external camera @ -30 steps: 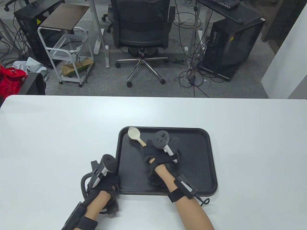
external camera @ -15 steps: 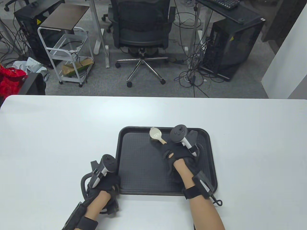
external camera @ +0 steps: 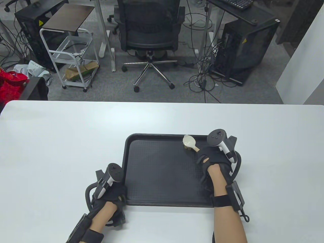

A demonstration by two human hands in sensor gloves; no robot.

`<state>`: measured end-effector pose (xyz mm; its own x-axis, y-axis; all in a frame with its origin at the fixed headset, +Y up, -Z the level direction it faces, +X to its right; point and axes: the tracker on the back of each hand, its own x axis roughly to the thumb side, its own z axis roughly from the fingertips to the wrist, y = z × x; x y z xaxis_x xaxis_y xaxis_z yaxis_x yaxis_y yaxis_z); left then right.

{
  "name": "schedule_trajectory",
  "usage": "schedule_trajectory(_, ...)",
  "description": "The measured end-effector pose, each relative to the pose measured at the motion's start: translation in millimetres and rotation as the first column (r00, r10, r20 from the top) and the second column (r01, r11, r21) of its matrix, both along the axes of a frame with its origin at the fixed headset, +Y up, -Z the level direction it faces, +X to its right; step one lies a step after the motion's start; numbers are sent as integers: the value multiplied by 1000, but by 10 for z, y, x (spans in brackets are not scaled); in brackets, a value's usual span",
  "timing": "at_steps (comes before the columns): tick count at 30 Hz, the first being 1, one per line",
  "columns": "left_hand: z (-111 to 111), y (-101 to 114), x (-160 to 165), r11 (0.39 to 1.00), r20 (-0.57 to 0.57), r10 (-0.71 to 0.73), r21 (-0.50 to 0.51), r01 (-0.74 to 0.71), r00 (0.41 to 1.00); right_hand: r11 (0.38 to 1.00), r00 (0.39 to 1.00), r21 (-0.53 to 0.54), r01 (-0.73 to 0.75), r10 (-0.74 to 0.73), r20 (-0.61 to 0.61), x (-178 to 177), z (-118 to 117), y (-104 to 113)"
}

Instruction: Scrub the tray with pot brush

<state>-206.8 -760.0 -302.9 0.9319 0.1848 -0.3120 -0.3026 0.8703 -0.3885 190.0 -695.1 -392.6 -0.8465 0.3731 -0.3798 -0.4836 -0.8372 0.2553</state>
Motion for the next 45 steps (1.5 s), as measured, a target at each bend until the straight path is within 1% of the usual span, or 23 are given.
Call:
schedule_trajectory(7,0,2,1,1000,0,-2,-3,2,1000,999,998,-32,31,-29,59,347,40,18)
schedule_trajectory(12,-1,3,3,1000,0,-4,-3,4,1000,998,996,-52,26,-21,91,508,80,33)
schedule_trajectory(16,2,3,4,1000,-1,-3,-2,3,1000,999,992,-53,4,3,122,571,101,50)
schedule_trajectory(18,-2,4,6,1000,-1,-6,-4,6,1000,998,993,-56,-4,11,121,554,111,72)
schedule_trajectory(20,-1,5,4,1000,-1,-3,-5,3,1000,999,995,-28,-24,27,101,481,113,140)
schedule_trajectory(24,-3,4,8,1000,0,-7,-3,7,1000,999,1000,43,3,-4,22,268,115,249)
schedule_trajectory(26,-3,4,5,1000,0,-3,-4,3,1000,992,994,83,96,-92,-51,100,115,301)
schedule_trajectory(28,0,2,5,1000,-1,-1,-1,1,1000,977,975,104,187,-171,-143,-141,113,341)
schedule_trajectory(29,-2,2,8,1000,0,-4,-1,4,1000,974,968,104,203,-183,-171,-228,118,348)
schedule_trajectory(31,-5,3,8,1000,0,-7,-3,7,1000,965,943,103,241,-208,-259,-523,133,352)
schedule_trajectory(33,0,2,4,1000,-1,-1,-1,1,1000,960,930,110,257,-215,-298,-728,144,330)
schedule_trajectory(35,0,0,6,1000,0,-2,1,2,1000,959,922,122,256,-204,-330,-961,152,278)
schedule_trajectory(39,1,1,2,1000,0,-1,0,1,1000,964,915,156,216,-144,-377,-1420,207,107)
schedule_trajectory(42,1,0,5,1000,1,-5,2,5,1000,960,919,201,195,-108,-378,-1637,247,-28)
schedule_trajectory(45,3,0,-1,1000,2,0,2,0,1000,963,910,186,195,-107,-400,-1778,265,-154)
